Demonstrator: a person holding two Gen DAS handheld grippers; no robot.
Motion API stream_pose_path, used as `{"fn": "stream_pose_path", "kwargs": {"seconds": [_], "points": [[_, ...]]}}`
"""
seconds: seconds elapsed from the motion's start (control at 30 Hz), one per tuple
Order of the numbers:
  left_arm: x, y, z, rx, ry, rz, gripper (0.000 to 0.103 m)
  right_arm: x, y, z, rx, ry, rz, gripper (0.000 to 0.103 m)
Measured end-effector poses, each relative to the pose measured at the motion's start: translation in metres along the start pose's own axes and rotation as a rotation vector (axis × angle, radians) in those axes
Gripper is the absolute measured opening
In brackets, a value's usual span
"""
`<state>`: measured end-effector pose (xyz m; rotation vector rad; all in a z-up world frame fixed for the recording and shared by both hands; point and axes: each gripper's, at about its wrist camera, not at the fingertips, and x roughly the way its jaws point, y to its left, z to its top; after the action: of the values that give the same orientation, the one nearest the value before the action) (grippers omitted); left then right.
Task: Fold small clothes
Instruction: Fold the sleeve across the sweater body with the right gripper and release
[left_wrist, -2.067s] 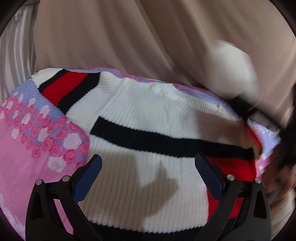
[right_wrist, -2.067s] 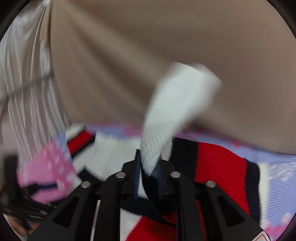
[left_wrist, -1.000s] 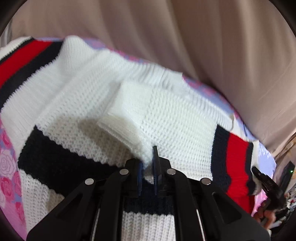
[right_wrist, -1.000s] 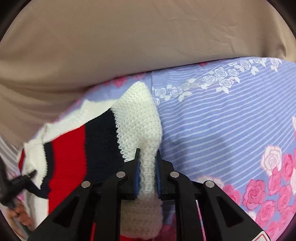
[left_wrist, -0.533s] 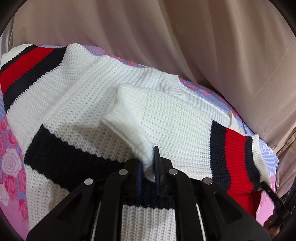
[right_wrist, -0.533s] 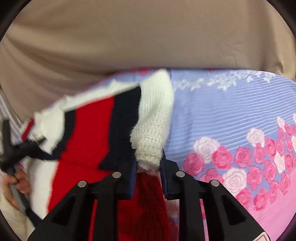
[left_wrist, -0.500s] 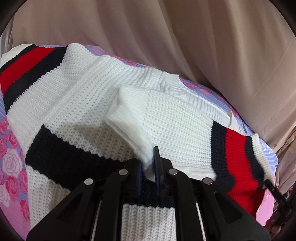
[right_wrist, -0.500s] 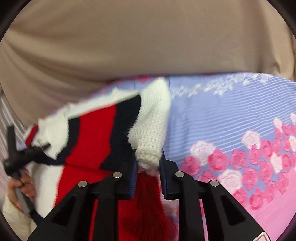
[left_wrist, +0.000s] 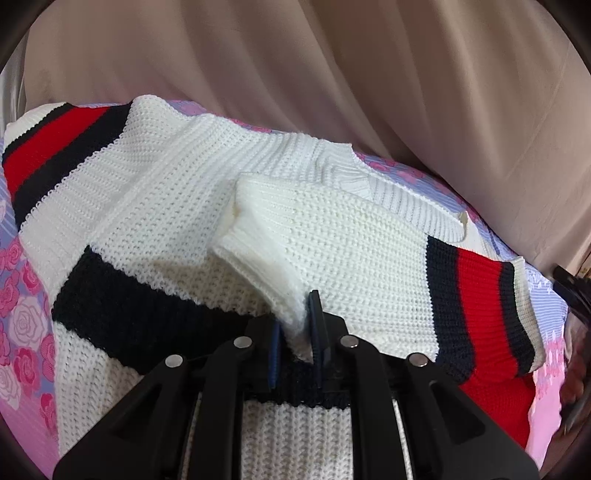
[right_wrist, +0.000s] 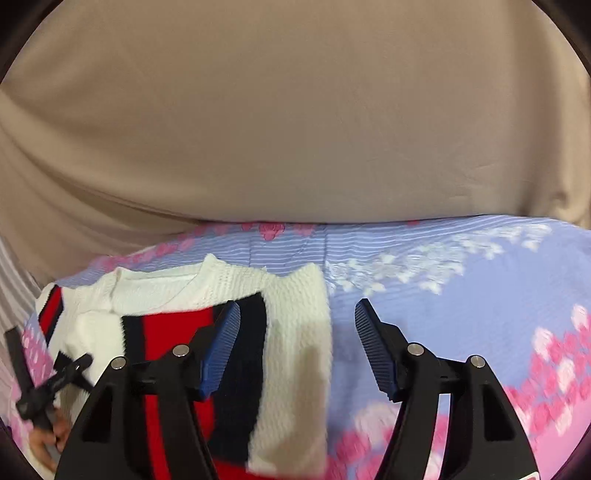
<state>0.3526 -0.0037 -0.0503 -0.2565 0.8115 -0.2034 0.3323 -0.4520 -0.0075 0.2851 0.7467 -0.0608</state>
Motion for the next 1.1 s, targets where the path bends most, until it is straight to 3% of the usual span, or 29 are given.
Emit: {"fn": "stream_pose_path", "kwargs": {"seconds": [0.03,0.1,0.13,0.23,0.27,0.33,0.4,0.5,0.57,0.67,0.77,0.87,0.93,1.0,1.03,1.1], "points": [[0.0,-0.001,-0.002,0.004,-0.004,0.0,0.014,0.019,0.008,0.004,-0.005,0.04,0.001,0.064],[0.001,-0.001,-0.003,0.01,-0.007,-0.002,0.014,0.042,0.012,0.007,-0.013,0.072,-0.025,0.017],[0.001,0.001,-0.003,0.013,-0.007,-0.004,0.014,0.039,0.008,0.012,0.018,0.04,-0.003,0.009],[-0.001,0.002,-0.006,0.015,-0.01,-0.01,0.015,0.013,-0.013,0.016,0.109,-0.098,0.054,0.008],[-0.001,0.001,-0.006,0.017,-0.011,-0.01,0.016,0.025,-0.023,0.016,0.129,-0.089,0.002,0.007],[-0.003,-0.002,-0.007,0.034,-0.011,-0.007,0.021,0.064,-0.037,0.011,0.13,0.048,-0.118,0.0],[-0.003,-0.006,-0.007,0.053,-0.011,0.015,0.021,0.064,-0.035,0.005,0.087,0.057,-0.135,0.0],[-0.002,-0.004,-0.007,0.046,-0.011,0.006,0.021,0.002,-0.018,-0.009,0.05,-0.061,-0.048,0.0],[-0.002,-0.003,-0.006,0.042,-0.011,0.001,0.021,-0.038,-0.008,-0.033,0.021,-0.093,-0.007,0.003],[-0.001,-0.005,-0.006,0.05,-0.011,0.01,0.021,-0.055,0.005,-0.076,-0.022,-0.011,0.082,0.004],[-0.001,-0.006,-0.006,0.055,-0.012,0.015,0.021,-0.018,0.005,-0.116,-0.098,0.126,-0.037,0.0],[-0.012,0.008,-0.007,-0.008,-0.013,-0.035,0.023,-0.028,0.004,-0.124,-0.017,0.107,-0.047,0.0],[-0.039,0.035,-0.006,-0.104,-0.026,-0.07,0.031,-0.044,0.016,-0.134,-0.011,0.084,-0.024,0.015],[-0.07,0.07,0.001,-0.189,-0.091,-0.079,0.053,-0.056,0.038,-0.154,-0.066,0.075,-0.001,0.015],[-0.086,0.091,0.008,-0.229,-0.133,-0.063,0.059,-0.058,0.043,-0.162,-0.079,0.077,0.013,0.019],[-0.115,0.142,0.03,-0.32,-0.215,0.02,0.08,-0.063,0.056,-0.181,-0.103,0.09,0.056,0.023]]}}
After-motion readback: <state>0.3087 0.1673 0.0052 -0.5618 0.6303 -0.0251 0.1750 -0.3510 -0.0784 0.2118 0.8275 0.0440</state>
